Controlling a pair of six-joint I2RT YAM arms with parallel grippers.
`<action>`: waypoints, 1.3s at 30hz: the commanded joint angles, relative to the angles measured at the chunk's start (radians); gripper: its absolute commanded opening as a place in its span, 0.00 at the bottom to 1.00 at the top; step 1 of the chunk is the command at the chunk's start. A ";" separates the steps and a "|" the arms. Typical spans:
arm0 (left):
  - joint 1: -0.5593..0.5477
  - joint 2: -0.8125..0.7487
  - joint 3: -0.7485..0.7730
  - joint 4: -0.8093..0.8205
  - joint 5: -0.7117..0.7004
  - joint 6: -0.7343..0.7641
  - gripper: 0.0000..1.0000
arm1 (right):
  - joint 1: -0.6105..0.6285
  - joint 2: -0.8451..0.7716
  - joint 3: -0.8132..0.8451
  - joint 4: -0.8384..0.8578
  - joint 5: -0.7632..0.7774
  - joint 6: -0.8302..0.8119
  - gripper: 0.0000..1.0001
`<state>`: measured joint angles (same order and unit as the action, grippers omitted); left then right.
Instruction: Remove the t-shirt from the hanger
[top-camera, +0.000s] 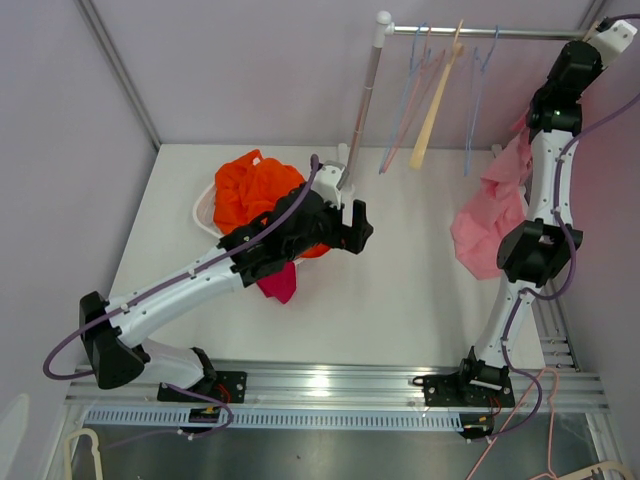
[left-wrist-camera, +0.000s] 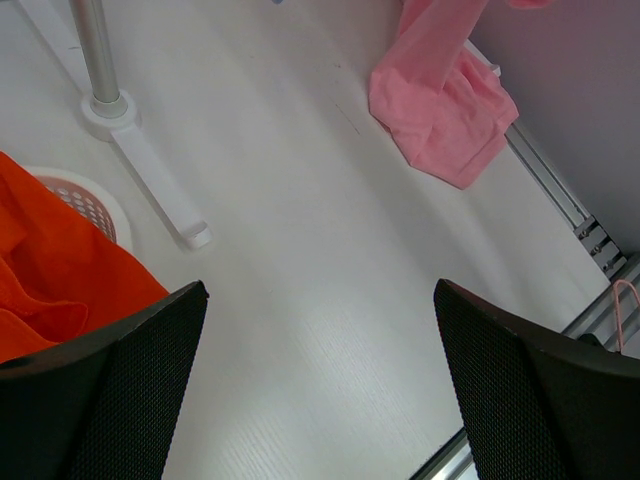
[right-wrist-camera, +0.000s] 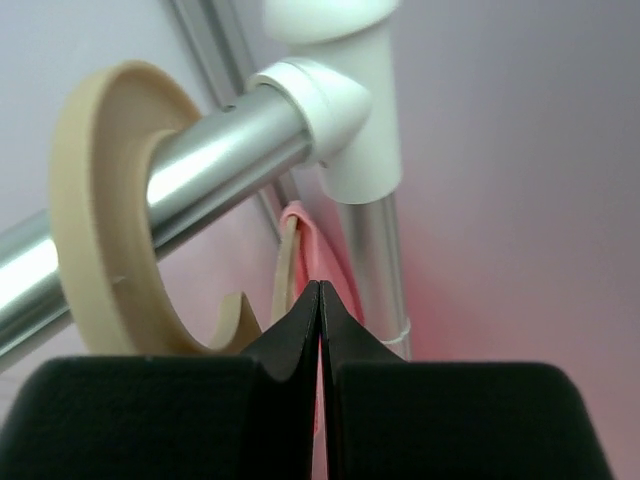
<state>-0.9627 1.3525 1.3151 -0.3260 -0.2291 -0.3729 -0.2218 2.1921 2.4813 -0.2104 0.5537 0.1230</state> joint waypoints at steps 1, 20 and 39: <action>-0.011 -0.029 -0.008 0.012 0.005 0.009 0.99 | -0.001 -0.031 0.036 0.052 -0.118 0.017 0.00; -0.045 -0.081 -0.068 0.030 -0.018 -0.015 1.00 | 0.013 -0.154 -0.038 -0.136 -0.708 0.242 0.00; -0.045 -0.081 -0.105 0.073 -0.006 -0.031 1.00 | 0.028 -0.213 -0.070 -0.238 -0.786 0.172 0.61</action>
<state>-0.9985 1.2957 1.2152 -0.2974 -0.2329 -0.3920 -0.2085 2.0605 2.4260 -0.4454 -0.2344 0.3172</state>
